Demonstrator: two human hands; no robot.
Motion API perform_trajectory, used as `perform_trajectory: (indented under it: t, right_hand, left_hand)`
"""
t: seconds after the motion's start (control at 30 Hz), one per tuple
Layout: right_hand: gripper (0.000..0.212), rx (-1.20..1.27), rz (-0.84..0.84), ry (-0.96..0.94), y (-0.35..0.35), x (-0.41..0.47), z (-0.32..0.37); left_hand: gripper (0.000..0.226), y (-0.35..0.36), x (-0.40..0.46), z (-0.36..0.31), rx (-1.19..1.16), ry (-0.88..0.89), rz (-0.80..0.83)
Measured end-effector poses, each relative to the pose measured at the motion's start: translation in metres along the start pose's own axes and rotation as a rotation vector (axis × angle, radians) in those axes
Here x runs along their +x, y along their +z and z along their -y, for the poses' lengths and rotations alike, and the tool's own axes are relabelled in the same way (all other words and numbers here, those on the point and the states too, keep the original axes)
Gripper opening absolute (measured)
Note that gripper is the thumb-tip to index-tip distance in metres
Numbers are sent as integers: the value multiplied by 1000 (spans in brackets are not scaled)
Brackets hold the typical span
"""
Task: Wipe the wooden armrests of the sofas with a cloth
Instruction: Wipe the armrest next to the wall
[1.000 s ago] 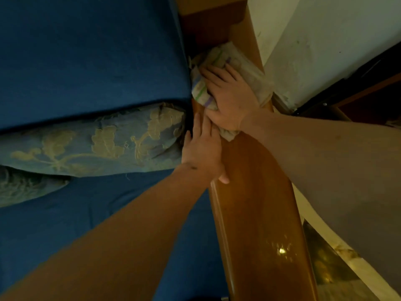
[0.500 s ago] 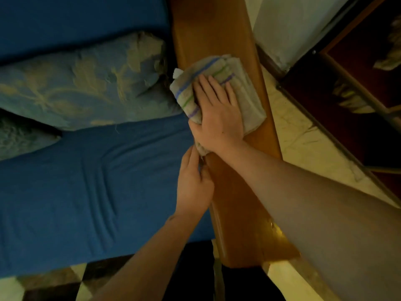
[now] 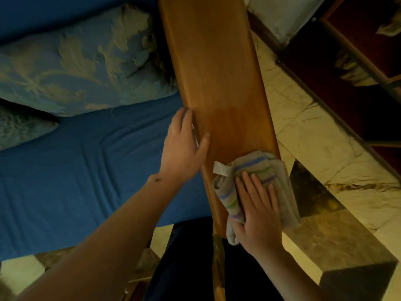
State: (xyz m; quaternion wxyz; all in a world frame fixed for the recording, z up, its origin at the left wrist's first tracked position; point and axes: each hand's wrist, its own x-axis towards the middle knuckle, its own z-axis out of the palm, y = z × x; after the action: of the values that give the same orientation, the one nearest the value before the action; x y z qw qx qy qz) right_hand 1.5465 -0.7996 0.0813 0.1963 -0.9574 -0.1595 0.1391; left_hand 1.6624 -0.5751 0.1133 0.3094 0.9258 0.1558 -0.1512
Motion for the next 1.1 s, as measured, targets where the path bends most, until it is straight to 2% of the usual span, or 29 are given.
perform_trajectory:
  t: [0.2,0.27,0.4,0.5,0.6,0.8,0.9,1.1]
  right_hand:
    - [81,-49,-25,-2,2,16,3]
    - [82,-63,-30,-27,-4,43,-3]
    - [77,-93,-85,-10,-29,161,-4]
    - [76,-146,-139,10,-42,261,9]
    - [79,-175,-170,-12,-51,358,35]
    - [75,-190,-191,-111,-68,489,78]
    - [74,-190,-205,-153,-71,520,89]
    - [73,-217,-207,-143,-72,518,89]
  left_hand:
    - [79,-33,101,-10,99,64,52]
    - [97,-49,136,-11,116,36,115]
    - [154,-72,188,-14,194,-78,238]
    - [174,-73,200,-19,219,-171,250]
    - [177,-72,202,-19,295,-142,223]
    - [178,-70,197,-11,149,-152,232]
    - [178,-70,198,-9,115,-151,223]
    - [175,-77,199,-13,129,-150,282]
